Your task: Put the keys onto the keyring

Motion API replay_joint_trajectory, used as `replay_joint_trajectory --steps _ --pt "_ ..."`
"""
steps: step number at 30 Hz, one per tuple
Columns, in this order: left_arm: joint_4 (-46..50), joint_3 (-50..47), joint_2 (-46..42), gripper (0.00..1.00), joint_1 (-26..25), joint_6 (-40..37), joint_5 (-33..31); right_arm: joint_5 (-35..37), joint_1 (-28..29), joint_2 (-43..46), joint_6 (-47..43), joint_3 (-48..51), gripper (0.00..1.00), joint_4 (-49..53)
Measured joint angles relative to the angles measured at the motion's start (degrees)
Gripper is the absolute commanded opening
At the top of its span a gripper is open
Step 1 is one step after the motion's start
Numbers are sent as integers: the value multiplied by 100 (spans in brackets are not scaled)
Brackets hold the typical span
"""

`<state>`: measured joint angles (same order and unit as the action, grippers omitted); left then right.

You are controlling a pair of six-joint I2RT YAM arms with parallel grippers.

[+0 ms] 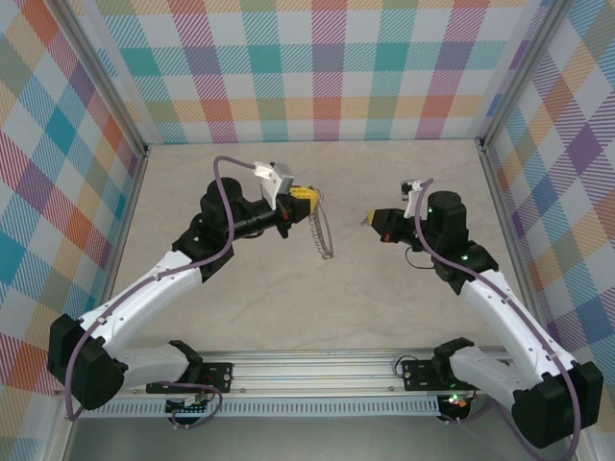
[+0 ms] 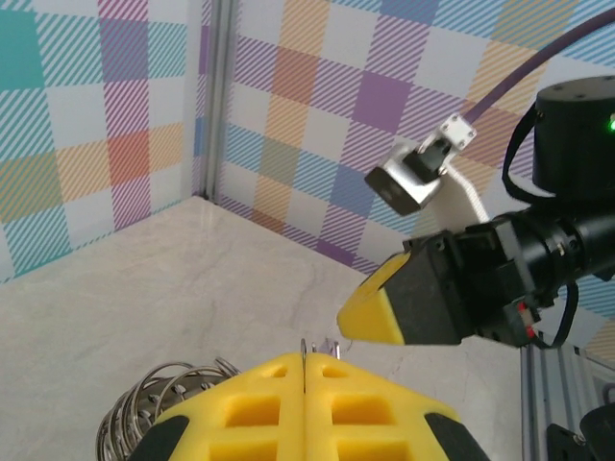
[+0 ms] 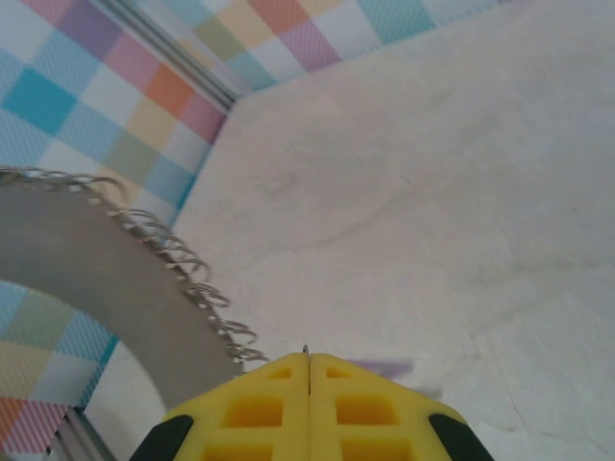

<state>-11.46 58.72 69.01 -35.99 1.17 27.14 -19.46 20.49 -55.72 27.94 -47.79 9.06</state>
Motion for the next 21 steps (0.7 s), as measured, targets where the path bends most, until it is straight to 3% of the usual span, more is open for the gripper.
replay_joint_trajectory --steps 21 --pt "409 850 640 0 0 -251 857 -1040 -66 190 4 -640 0 -992"
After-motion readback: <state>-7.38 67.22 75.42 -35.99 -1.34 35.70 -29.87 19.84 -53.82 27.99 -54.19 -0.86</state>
